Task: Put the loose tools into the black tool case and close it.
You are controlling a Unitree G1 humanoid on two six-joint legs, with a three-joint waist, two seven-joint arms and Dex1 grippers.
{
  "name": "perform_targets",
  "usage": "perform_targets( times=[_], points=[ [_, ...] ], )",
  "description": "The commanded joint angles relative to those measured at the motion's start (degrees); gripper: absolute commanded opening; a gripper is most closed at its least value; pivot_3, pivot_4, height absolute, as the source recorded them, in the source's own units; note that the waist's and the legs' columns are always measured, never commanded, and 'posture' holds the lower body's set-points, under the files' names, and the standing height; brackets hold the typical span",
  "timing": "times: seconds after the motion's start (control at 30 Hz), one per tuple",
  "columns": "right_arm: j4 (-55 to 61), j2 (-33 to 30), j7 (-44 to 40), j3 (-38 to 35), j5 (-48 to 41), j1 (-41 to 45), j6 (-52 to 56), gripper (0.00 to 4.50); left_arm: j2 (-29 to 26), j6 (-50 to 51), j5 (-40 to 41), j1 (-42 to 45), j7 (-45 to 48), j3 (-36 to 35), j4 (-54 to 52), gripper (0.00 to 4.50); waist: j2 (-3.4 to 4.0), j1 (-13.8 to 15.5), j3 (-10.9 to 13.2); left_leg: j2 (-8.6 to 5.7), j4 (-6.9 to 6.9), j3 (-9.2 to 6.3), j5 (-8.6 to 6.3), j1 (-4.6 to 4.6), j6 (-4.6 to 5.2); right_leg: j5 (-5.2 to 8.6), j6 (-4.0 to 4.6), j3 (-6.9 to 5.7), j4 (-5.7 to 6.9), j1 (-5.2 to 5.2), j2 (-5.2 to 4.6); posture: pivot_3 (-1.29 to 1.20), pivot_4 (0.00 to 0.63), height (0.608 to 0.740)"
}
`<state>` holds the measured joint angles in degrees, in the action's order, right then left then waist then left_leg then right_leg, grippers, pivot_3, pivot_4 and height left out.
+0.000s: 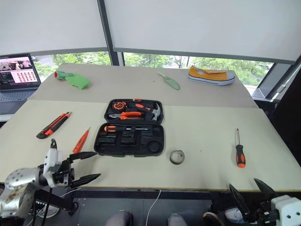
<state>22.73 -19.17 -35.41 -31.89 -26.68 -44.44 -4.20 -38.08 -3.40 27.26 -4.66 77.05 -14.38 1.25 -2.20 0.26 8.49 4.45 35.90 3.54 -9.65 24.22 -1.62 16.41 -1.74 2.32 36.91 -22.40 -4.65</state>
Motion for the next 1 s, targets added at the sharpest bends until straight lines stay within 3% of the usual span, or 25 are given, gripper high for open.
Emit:
perform_targets(
  times=[0.03,0.2,0.33,0.47,0.63,0.77,0.87,1.0],
  points=[
    [1.02,-1.48,-0.75,-2.25,-3.90,-1.13,3.50,4.50,1.10,-0.40,2.54,-0.45,-2.36,-0.78,-5.58,4.45,0.11,-0.04,-0.04,0.14,-0.07,-0.02,-0.01,-0.01,-0.01,0.00,0.00,0.00,-0.07,-0.01,-0.13,0.00,0.150,0.740],
    [2.03,-9.00,3.62,-4.42,-5.90,7.36,12.22,4.50,1.71,1.66,4.08,0.36,-3.50,1.40,-9.73,4.45,0.35,-0.92,-0.14,0.10,-0.08,0.30,0.00,-0.08,0.00,0.00,-0.01,-0.13,-0.10,-0.03,-0.50,0.00,0.150,0.740],
    [0.22,-20.28,7.99,-2.51,-9.58,19.74,30.27,4.50,2.78,3.78,5.09,1.89,-5.97,3.03,-12.80,4.45,0.36,-1.12,-0.18,-0.33,-0.01,0.75,0.09,-0.09,0.16,-0.11,-0.15,-0.10,-0.05,0.11,-0.53,0.00,0.150,0.740],
    [-4.57,-26.72,9.63,1.35,-9.89,29.25,42.55,4.50,2.96,4.76,5.13,1.17,-6.69,4.62,-14.72,4.45,0.31,-0.82,-0.19,-0.50,-0.09,0.71,0.42,0.04,0.69,-0.33,-0.05,-0.07,-0.03,0.12,-0.46,0.00,0.150,0.740],
    [-13.12,-30.37,11.94,7.79,-7.78,40.46,54.78,4.50,2.99,4.78,4.65,0.80,-7.59,5.39,-15.50,4.45,0.30,-0.36,-0.19,-0.60,-0.08,0.63,0.14,0.29,1.04,-0.29,-0.60,-0.07,-0.13,0.04,-0.43,0.00,0.150,0.740],
    [-18.37,-31.04,12.62,11.82,-2.51,44.97,53.74,4.50,2.75,4.39,4.63,0.69,-8.14,5.25,-15.76,4.45,0.29,-0.22,-0.18,-0.64,0.02,0.65,0.06,0.46,1.17,-0.28,-0.69,-0.06,-0.20,0.00,-0.45,0.00,0.150,0.740],
    [-20.07,-30.32,12.19,12.56,-1.43,46.27,54.43,3.78,2.55,4.22,4.78,0.53,-8.36,4.91,-15.98,4.50,0.30,-0.24,-0.19,-0.64,0.06,0.65,0.06,0.45,1.17,-0.28,-0.71,-0.05,-0.18,0.01,-0.45,0.00,0.150,0.740],
    [-21.38,-28.68,11.36,12.07,-0.67,46.74,52.58,2.42,2.83,3.85,4.67,0.23,-9.37,4.42,-16.04,4.50,0.29,-0.24,-0.19,-0.63,0.15,0.65,0.06,0.41,1.17,-0.31,-0.74,-0.04,-0.16,0.07,-0.44,0.00,0.150,0.740]
  ],
)
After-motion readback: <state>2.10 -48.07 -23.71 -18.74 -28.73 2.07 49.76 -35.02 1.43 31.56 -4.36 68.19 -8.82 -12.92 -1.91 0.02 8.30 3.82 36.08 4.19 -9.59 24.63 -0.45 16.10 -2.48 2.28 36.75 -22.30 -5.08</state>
